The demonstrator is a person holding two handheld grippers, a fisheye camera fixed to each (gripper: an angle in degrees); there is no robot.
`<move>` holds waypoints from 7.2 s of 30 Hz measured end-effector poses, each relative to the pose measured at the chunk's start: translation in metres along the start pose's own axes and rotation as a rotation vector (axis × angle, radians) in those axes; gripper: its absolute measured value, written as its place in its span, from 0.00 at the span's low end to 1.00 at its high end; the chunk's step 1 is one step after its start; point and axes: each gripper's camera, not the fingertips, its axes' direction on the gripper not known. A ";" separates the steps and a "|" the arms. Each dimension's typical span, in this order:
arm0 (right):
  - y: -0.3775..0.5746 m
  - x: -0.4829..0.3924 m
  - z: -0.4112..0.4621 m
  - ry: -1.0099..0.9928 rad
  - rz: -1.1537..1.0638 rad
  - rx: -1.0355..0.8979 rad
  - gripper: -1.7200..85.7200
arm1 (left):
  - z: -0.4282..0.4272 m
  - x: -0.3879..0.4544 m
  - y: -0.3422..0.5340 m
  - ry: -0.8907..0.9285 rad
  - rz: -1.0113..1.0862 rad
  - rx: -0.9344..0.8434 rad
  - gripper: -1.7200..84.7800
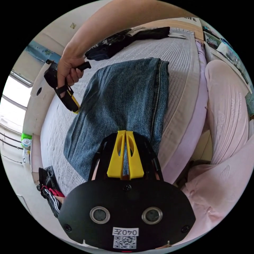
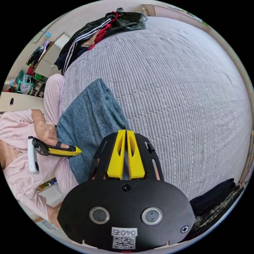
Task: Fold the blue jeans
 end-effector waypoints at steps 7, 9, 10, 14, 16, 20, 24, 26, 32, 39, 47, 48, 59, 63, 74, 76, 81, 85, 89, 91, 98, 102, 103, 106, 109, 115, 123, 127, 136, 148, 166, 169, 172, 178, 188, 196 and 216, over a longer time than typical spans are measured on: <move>0.016 0.038 0.022 -0.135 0.327 0.053 0.01 | -0.001 0.034 0.003 -0.114 0.078 -0.027 0.01; 0.019 0.031 0.019 -0.098 0.357 0.076 0.01 | -0.006 0.037 0.008 -0.122 0.086 -0.011 0.01; 0.026 0.029 0.006 -0.056 0.413 0.137 0.01 | -0.010 0.036 0.011 -0.127 0.079 0.001 0.01; 0.068 -0.005 -0.047 0.220 0.516 0.302 0.01 | -0.059 -0.005 0.039 -0.143 -0.127 0.161 0.01; 0.088 -0.029 -0.053 0.219 0.478 0.341 0.01 | -0.065 -0.041 0.052 -0.214 -0.275 0.174 0.01; 0.117 -0.049 -0.023 0.164 0.497 0.366 0.01 | -0.025 -0.108 0.067 -0.106 -0.498 0.102 0.01; 0.143 -0.017 0.029 -0.236 0.624 0.503 0.01 | 0.045 -0.106 0.063 -0.101 -0.488 -0.100 0.01; 0.182 0.001 0.041 -0.116 0.774 0.499 0.01 | 0.043 -0.102 0.076 -0.114 -0.502 -0.023 0.01; 0.265 -0.048 -0.015 0.357 1.000 0.476 0.01 | -0.020 -0.107 0.115 -0.210 -0.571 0.042 0.01; 0.213 -0.172 0.026 0.160 0.569 0.382 0.01 | -0.059 -0.004 0.103 0.088 -0.299 0.134 0.01; 0.248 -0.146 0.065 -0.074 0.589 0.450 0.01 | -0.012 0.007 0.092 0.200 -0.310 0.039 0.01; 0.251 -0.145 0.064 -0.077 0.598 0.454 0.01 | -0.012 0.003 0.092 0.222 -0.309 0.036 0.01; 0.221 -0.215 0.067 0.378 0.602 0.119 0.01 | -0.011 0.014 0.098 0.099 -0.223 -0.177 0.01; 0.204 -0.206 0.096 0.364 0.617 0.067 0.01 | 0.001 0.017 0.088 0.053 -0.245 -0.198 0.01; 0.217 -0.196 0.105 0.277 0.588 0.107 0.01 | 0.015 0.016 0.082 0.079 0.087 -0.247 0.01; 0.218 -0.196 0.108 0.284 0.592 0.105 0.01 | 0.018 0.013 0.081 0.085 0.073 -0.277 0.01; 0.245 -0.191 0.087 0.253 0.629 0.211 0.01 | -0.012 -0.033 0.127 0.112 -0.246 -0.084 0.01; 0.306 -0.165 0.058 0.181 0.775 0.531 0.01 | -0.024 -0.091 0.184 0.119 -0.673 0.067 0.01; 0.319 -0.128 0.078 0.101 0.841 0.538 0.06 | -0.011 -0.126 0.222 0.158 -0.916 0.141 0.01; 0.317 -0.117 0.087 0.052 0.859 0.547 0.14 | -0.003 -0.131 0.227 0.152 -0.940 0.129 0.01; 0.294 -0.093 0.111 0.115 0.833 0.441 0.26 | 0.024 -0.143 0.239 0.158 -0.947 0.067 0.00; 0.301 -0.073 0.123 0.117 0.844 0.403 0.31 | 0.039 -0.153 0.253 0.179 -0.961 0.051 0.00; 0.307 -0.063 0.127 0.066 0.851 0.406 0.32 | 0.041 -0.155 0.255 0.185 -0.967 0.051 0.00; 0.323 -0.040 0.139 -0.060 0.860 0.445 0.32 | 0.048 -0.168 0.272 0.223 -1.001 0.061 0.00; 0.328 -0.035 0.143 -0.044 0.849 0.445 0.31 | 0.052 -0.180 0.285 0.257 -1.003 0.080 0.01; 0.328 -0.032 0.148 -0.079 0.820 0.473 0.23 | 0.063 -0.199 0.305 0.279 -0.998 0.094 0.04; 0.340 -0.006 0.161 -0.147 0.822 0.479 0.26 | 0.100 -0.231 0.324 0.582 -1.041 0.167 0.13; 0.347 0.005 0.165 -0.153 0.815 0.471 0.26 | 0.109 -0.239 0.320 0.559 -1.053 0.133 0.13; 0.378 0.038 0.178 -0.262 0.846 0.507 0.21 | 0.123 -0.259 0.308 0.625 -1.006 0.103 0.09; 0.398 0.064 0.195 -0.366 0.796 0.540 0.16 | 0.132 -0.301 0.295 0.697 -1.063 0.115 0.05; 0.443 0.034 0.231 -0.469 0.829 0.508 0.18 | 0.137 -0.384 0.254 0.620 -0.759 -0.085 0.03; 0.478 0.036 0.213 -0.446 0.875 0.637 0.24 | 0.125 -0.402 0.271 0.695 -0.821 0.082 0.05; 0.511 0.050 0.216 -0.531 0.938 0.755 0.24 | 0.118 -0.421 0.286 0.709 -0.885 0.165 0.07; 0.525 0.060 0.253 -0.650 1.016 0.749 0.24 | 0.129 -0.438 0.283 0.749 -0.911 0.153 0.08; 0.487 0.023 0.265 -0.592 0.849 0.602 0.10 | 0.129 -0.411 0.231 0.700 -0.757 0.015 0.02; 0.504 -0.032 0.212 -0.433 0.727 0.690 0.09 | 0.037 -0.404 0.191 0.707 -0.612 0.191 0.01; 0.663 -0.065 0.045 0.218 0.926 1.053 0.09 | -0.100 -0.427 -0.234 0.370 -0.182 0.345 0.02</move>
